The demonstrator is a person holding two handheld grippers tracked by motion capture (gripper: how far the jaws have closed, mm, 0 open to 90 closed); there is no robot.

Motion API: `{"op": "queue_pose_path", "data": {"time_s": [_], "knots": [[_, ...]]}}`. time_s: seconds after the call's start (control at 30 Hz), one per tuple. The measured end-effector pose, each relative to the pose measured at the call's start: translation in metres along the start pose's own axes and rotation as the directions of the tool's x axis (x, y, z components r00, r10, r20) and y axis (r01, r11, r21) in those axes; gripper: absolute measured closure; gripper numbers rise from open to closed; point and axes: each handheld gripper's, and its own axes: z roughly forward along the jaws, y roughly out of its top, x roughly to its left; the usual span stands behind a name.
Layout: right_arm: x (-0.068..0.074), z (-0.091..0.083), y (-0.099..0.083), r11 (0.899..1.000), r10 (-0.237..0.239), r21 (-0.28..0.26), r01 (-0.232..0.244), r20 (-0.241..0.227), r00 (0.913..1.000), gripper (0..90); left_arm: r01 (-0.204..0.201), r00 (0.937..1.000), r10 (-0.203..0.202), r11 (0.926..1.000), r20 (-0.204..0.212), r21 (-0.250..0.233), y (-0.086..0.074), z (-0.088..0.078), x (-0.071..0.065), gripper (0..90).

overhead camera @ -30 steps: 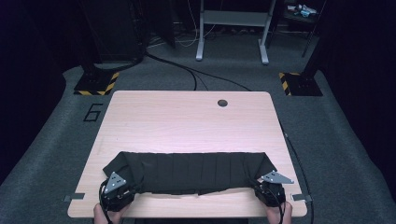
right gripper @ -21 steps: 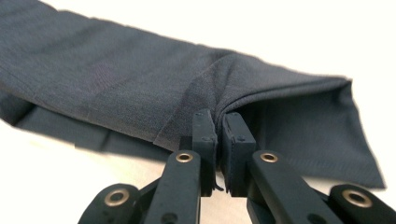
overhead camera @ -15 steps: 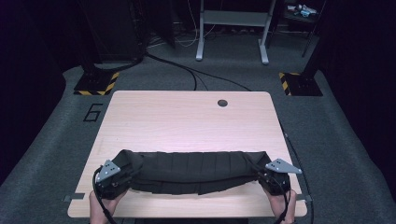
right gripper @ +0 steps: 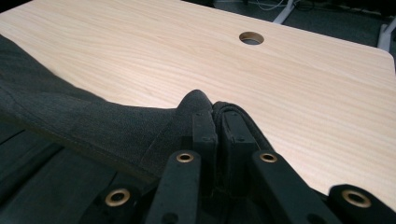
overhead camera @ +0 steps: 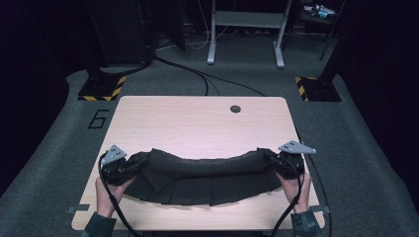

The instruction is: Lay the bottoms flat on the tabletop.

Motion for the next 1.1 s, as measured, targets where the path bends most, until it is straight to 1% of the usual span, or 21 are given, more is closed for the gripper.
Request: {"op": "queue_pose_path", "data": {"time_s": [0.17,0.27,0.33,0.43,0.47,0.5,0.53,0.57,0.6,0.63,0.67,0.7,0.73,0.77,0.8,0.83,0.87,0.9,1.0,1.03,1.1], "knots": [[-0.013,0.021,0.023,1.0,0.006,0.029,-0.006,0.003,1.0,85.7,0.004,1.0,-0.004,0.9998,-0.009,0.017,0.017,0.013,0.014,80.2],[-0.021,0.038,0.037,0.999,0.008,0.052,-0.009,0.01,0.9999,85.7,0.042,0.999,-0.042,0.9989,-0.012,0.022,0.026,0.026,0.025,80.1],[-0.027,0.051,0.047,0.998,0.013,0.062,-0.014,0.017,0.9998,85.7,0.055,0.9982,-0.054,0.9982,-0.026,0.026,0.03,0.036,0.032,79.8],[-0.034,0.071,0.06,0.997,0.026,0.071,-0.03,0.055,0.9982,86.7,0.072,0.996,-0.07,0.9964,-0.055,0.044,0.036,0.053,0.042,78.1],[-0.036,0.077,0.064,0.996,0.035,0.078,-0.041,0.069,0.997,86.3,0.09,0.9939,-0.086,0.9948,-0.068,0.048,0.037,0.06,0.045,75.0],[-0.038,0.082,0.067,0.996,0.042,0.072,-0.049,0.093,0.9947,85.4,0.087,0.9931,-0.081,0.9939,-0.085,0.068,0.037,0.067,0.049,71.0],[-0.041,0.089,0.069,0.995,0.055,0.074,-0.062,0.091,0.9943,82.1,0.098,0.9913,-0.091,0.9924,-0.096,0.074,0.036,0.071,0.051,63.5],[-0.042,0.092,0.07,0.994,0.064,0.081,-0.071,0.088,0.9941,77.6,0.116,0.9888,-0.107,0.9898,-0.103,0.082,0.035,0.075,0.054,55.9],[-0.042,0.096,0.07,0.993,0.079,0.079,-0.087,0.099,0.9919,72.5,0.127,0.9864,-0.117,0.9882,-0.116,0.085,0.034,0.078,0.056,47.7],[-0.041,0.098,0.069,0.992,0.083,0.088,-0.092,0.094,0.9921,69.9,0.137,0.9848,-0.126,0.9868,-0.119,0.087,0.033,0.079,0.058,42.1],[-0.04,0.098,0.067,0.991,0.085,0.092,-0.094,0.095,0.9918,63.7,0.146,0.9834,-0.135,0.9857,-0.121,0.085,0.031,0.079,0.059,38.0],[-0.039,0.098,0.065,0.991,0.091,0.086,-0.101,0.107,0.99,59.9,0.148,0.9827,-0.137,0.9855,-0.125,0.084,0.03,0.079,0.06,35.4],[-0.039,0.096,0.063,0.992,0.087,0.085,-0.096,0.108,0.9904,58.7,0.145,0.9833,-0.134,0.986,-0.123,0.083,0.029,0.077,0.06,33.0],[-0.039,0.095,0.06,0.992,0.095,0.079,-0.103,0.1,0.9904,54.1,0.15,0.9829,-0.14,0.9853,-0.12,0.082,0.028,0.077,0.061,31.3],[-0.039,0.093,0.058,0.991,0.103,0.081,-0.111,0.098,0.9899,50.3,0.151,0.9831,-0.141,0.9851,-0.117,0.083,0.027,0.076,0.061,29.9],[-0.04,0.092,0.055,0.99,0.105,0.088,-0.113,0.091,0.9904,49.0,0.148,0.9838,-0.137,0.9852,-0.115,0.087,0.027,0.075,0.062,28.8],[-0.04,0.092,0.053,0.99,0.102,0.092,-0.11,0.083,0.9913,46.1,0.153,0.983,-0.143,0.9846,-0.115,0.084,0.026,0.075,0.063,27.8],[-0.04,0.092,0.05,0.988,0.104,0.105,-0.112,0.077,0.9915,41.2,0.156,0.9829,-0.146,0.9841,-0.113,0.086,0.026,0.074,0.063,27.1],[-0.04,0.096,0.04,0.982,0.107,0.148,-0.116,0.066,0.9921,32.9,0.154,0.9837,-0.144,0.9841,-0.107,0.088,0.026,0.074,0.063,24.5],[-0.04,0.098,0.037,0.979,0.117,0.158,-0.126,0.06,0.9913,31.2,0.153,0.984,-0.143,0.9842,-0.106,0.09,0.026,0.075,0.062,24.1],[-0.042,0.101,0.03,0.976,0.119,0.177,-0.126,0.048,0.9918,26.7,0.141,0.9863,-0.13,0.9834,-0.102,0.114,0.026,0.078,0.06,22.4]]}}
